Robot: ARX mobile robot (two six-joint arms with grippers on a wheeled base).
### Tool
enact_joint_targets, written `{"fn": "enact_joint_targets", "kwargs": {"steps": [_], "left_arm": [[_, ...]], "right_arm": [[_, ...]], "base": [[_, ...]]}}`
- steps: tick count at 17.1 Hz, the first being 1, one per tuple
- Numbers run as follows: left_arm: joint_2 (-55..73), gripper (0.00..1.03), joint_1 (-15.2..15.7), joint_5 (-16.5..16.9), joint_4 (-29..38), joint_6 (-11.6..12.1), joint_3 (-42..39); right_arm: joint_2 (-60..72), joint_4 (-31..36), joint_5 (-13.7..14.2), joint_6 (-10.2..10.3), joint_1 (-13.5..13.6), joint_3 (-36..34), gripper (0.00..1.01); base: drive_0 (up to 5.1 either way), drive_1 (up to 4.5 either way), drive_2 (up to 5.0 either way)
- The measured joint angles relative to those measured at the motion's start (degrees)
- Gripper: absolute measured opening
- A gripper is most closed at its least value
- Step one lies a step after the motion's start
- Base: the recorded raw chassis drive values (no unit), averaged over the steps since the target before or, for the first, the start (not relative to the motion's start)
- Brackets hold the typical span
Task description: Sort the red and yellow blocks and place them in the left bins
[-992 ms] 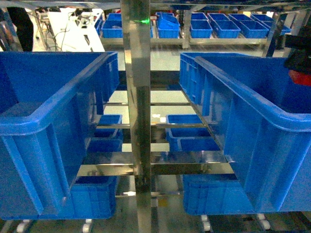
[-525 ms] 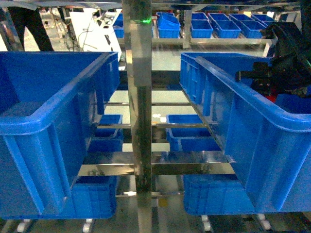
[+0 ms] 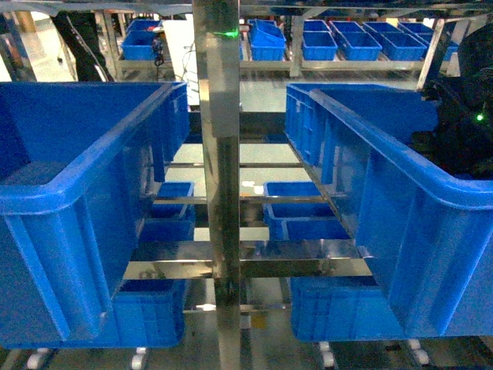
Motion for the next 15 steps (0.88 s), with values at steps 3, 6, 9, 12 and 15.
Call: {"fn": "enact_joint_targets", "kwargs": {"steps": [3, 6, 9, 12, 15], "left_arm": [[0.0, 0.27, 0.0, 0.0, 0.0, 0.0, 0.0], [0.0, 0.27, 0.0, 0.0, 0.0, 0.0, 0.0], [0.0, 0.27, 0.0, 0.0, 0.0, 0.0, 0.0], [0.0, 0.27, -0.2, 0.1, 0.0, 0.0, 0.0], [0.0, 0.27, 0.0, 0.0, 0.0, 0.0, 0.0]], "right_arm": [[-1.7, 1.8, -0.2, 0.0, 0.2, -1.1, 0.65], [-10.9, 5.7, 0.0, -0.7, 0.7, -9.3, 0.97], [-29.0, 1.7, -1.7, -0.9, 1.0, -24.6, 0.98], [-46.3, -1.7, -3.0, 0.1, 0.8, -36.5, 0.98], [-61.0, -7.4, -3.1, 1.6, 0.2, -40.2, 0.98]], "base": [[0.0, 0.00, 0.0], [0.0, 0.00, 0.0], [0.0, 0.00, 0.0], [0.0, 0.00, 0.0], [0.0, 0.00, 0.0]]}}
